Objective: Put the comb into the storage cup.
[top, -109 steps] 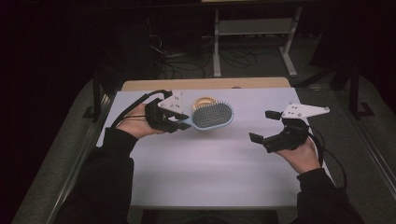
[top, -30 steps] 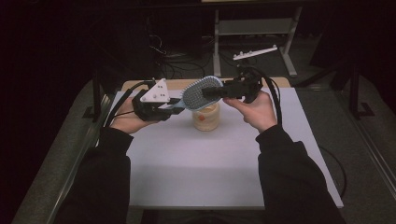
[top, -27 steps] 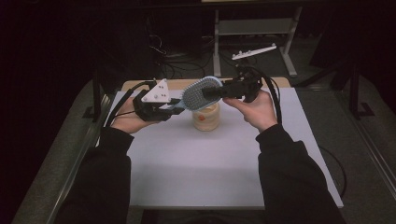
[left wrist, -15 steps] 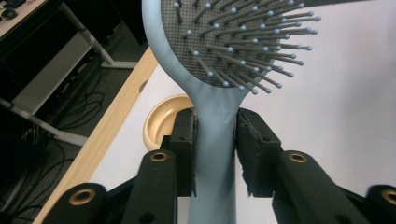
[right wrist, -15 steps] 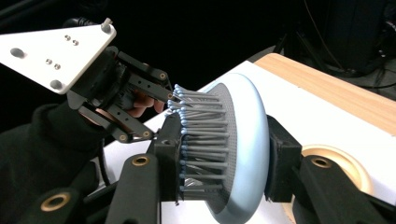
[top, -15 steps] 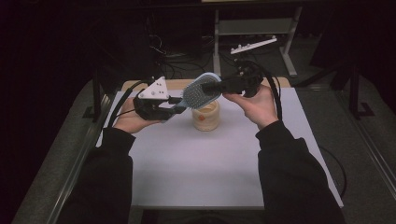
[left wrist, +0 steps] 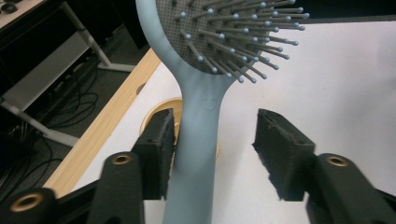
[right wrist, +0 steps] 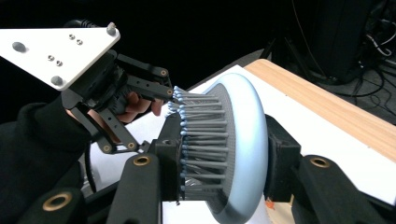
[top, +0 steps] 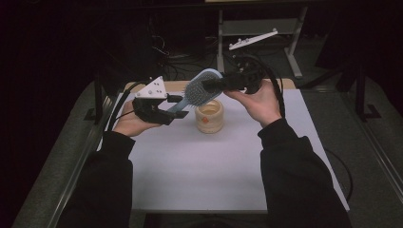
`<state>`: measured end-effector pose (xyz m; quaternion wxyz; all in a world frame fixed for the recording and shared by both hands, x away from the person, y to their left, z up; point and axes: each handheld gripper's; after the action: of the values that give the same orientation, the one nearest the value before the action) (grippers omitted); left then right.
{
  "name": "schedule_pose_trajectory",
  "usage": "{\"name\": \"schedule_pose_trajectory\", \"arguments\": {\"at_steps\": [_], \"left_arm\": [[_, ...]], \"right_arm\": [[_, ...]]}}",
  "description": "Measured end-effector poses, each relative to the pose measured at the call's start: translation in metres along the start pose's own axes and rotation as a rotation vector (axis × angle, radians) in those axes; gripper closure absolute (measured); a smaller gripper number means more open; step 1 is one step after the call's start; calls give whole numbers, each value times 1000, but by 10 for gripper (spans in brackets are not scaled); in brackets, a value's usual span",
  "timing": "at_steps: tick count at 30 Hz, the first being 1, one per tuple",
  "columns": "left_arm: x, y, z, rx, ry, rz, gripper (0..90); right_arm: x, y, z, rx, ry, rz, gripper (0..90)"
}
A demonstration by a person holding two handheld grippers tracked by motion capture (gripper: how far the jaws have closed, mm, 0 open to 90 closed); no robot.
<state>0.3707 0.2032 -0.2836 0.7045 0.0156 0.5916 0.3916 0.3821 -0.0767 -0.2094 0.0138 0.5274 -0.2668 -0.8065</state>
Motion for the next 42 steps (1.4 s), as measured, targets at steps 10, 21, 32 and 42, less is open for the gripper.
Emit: {"name": "schedule_pose_trajectory", "arguments": {"at_steps": [10, 21, 32, 42], "left_arm": [[6, 9, 4, -35, 52, -58, 270], [6, 15, 6, -68, 91, -92, 0], [10, 18, 7, -72, 109, -130, 0], [21, 25, 11, -71, 131, -142, 0]], "right_arm": [[-7, 7, -3, 62, 14, -10, 571], [-18, 24, -7, 107, 19, -36, 568], [-28, 39, -9, 145, 29, -57, 566], [-29, 51, -15, 188, 25, -57, 564]]}}
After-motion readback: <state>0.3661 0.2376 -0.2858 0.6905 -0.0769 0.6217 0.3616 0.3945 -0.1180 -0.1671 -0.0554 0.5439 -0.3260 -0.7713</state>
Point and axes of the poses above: each handheld gripper's, and its own axes: y roughly backward along the jaws, x roughly out of its underside, z roughly to its left, and after that the axes turned 8 degrees about -x, right-handed
